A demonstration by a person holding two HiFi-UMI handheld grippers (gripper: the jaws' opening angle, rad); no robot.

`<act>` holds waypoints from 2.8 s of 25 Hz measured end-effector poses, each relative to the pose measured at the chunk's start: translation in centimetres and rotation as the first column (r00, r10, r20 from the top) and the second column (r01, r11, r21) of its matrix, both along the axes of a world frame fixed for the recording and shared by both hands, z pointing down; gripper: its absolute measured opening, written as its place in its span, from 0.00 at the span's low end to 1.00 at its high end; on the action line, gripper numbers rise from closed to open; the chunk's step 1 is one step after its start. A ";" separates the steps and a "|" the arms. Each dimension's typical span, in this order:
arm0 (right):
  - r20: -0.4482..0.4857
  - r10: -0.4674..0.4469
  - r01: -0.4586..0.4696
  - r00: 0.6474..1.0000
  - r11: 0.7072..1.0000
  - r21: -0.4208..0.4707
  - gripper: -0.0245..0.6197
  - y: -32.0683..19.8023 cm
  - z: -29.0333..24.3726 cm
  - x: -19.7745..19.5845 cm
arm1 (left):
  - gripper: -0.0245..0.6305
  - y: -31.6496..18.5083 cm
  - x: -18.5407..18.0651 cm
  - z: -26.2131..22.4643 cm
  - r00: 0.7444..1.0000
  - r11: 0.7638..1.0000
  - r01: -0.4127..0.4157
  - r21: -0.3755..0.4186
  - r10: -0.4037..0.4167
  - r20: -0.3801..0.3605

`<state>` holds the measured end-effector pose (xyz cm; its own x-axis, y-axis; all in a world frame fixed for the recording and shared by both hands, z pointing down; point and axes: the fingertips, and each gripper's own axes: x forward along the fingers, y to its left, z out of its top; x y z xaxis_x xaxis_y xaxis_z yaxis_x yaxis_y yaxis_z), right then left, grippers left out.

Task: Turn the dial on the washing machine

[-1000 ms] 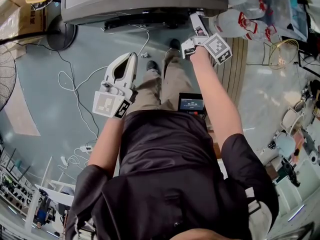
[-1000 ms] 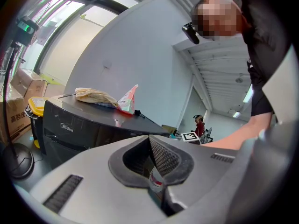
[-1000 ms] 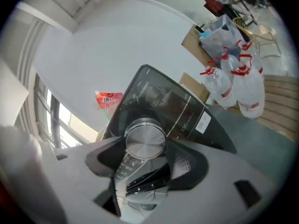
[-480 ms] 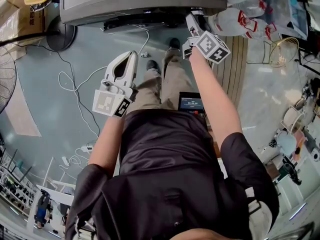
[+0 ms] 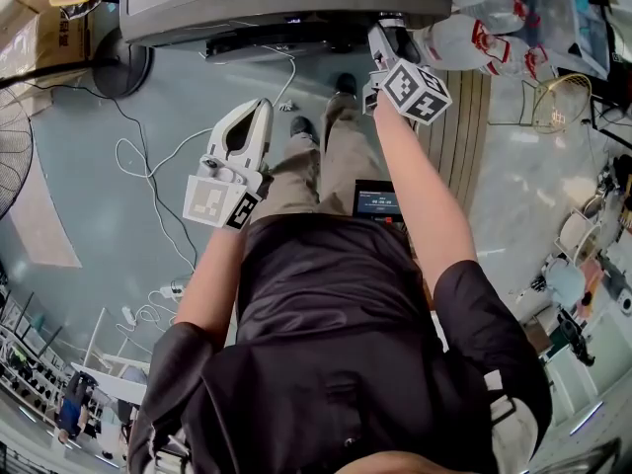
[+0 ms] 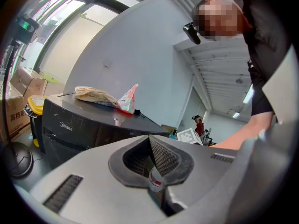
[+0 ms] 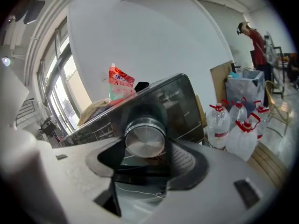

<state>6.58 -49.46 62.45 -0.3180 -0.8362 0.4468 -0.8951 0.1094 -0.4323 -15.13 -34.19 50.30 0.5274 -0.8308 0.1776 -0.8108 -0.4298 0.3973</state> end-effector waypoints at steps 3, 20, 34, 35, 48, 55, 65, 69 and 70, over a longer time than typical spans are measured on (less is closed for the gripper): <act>-0.069 0.001 0.000 0.998 1.000 0.016 0.46 0.1 -0.1 0.0 | 0.03 0.3 -0.1 0.0 1.000 1.000 0.004 -0.003 -0.005 -0.001; -0.259 -0.018 0.029 0.966 0.999 0.040 0.46 0.0 0.0 0.0 | 0.03 0.7 0.1 0.2 1.000 1.000 0.000 -0.006 0.000 0.004; -0.404 -0.055 0.086 0.913 0.995 0.059 0.46 -0.2 0.0 -0.3 | 0.03 1.4 -0.6 0.6 1.000 1.000 0.000 -0.019 0.000 0.014; -0.413 -0.057 0.091 0.909 0.994 0.061 0.46 -0.2 0.0 -0.3 | 0.03 1.5 -0.8 0.7 1.000 1.000 0.002 -0.022 -0.002 0.016; -0.538 -0.093 0.158 0.838 0.985 0.075 0.46 -0.2 0.1 -0.4 | 0.03 2.1 0.6 1.2 1.000 0.999 -0.029 -0.036 0.029 0.011; -0.603 -0.113 0.202 0.790 0.976 0.082 0.46 -0.3 0.0 -0.7 | 0.03 2.1 1.4 1.3 0.999 0.998 -0.048 -0.044 0.048 0.002; -0.730 -0.140 0.283 0.669 0.956 0.076 0.46 -0.3 -0.5 -0.7 | 0.03 1.7 1.6 1.7 0.998 0.997 -0.055 -0.053 0.055 -0.003; -0.705 -0.135 0.270 0.696 0.959 0.084 0.46 -0.4 -0.4 -0.7 | 0.03 1.4 1.5 1.6 0.999 0.997 -0.054 -0.052 0.053 -0.005; -0.696 -0.135 0.268 0.705 0.960 0.085 0.46 -0.4 -0.3 -0.7 | 0.03 1.4 1.5 1.6 0.999 0.997 -0.054 -0.051 0.053 -0.006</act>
<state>5.88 -49.86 62.14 -0.1551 -0.8698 0.4685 -0.8854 0.3328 0.3247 -13.65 -32.83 51.89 0.5717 -0.7913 0.2169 -0.7854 -0.4514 0.4235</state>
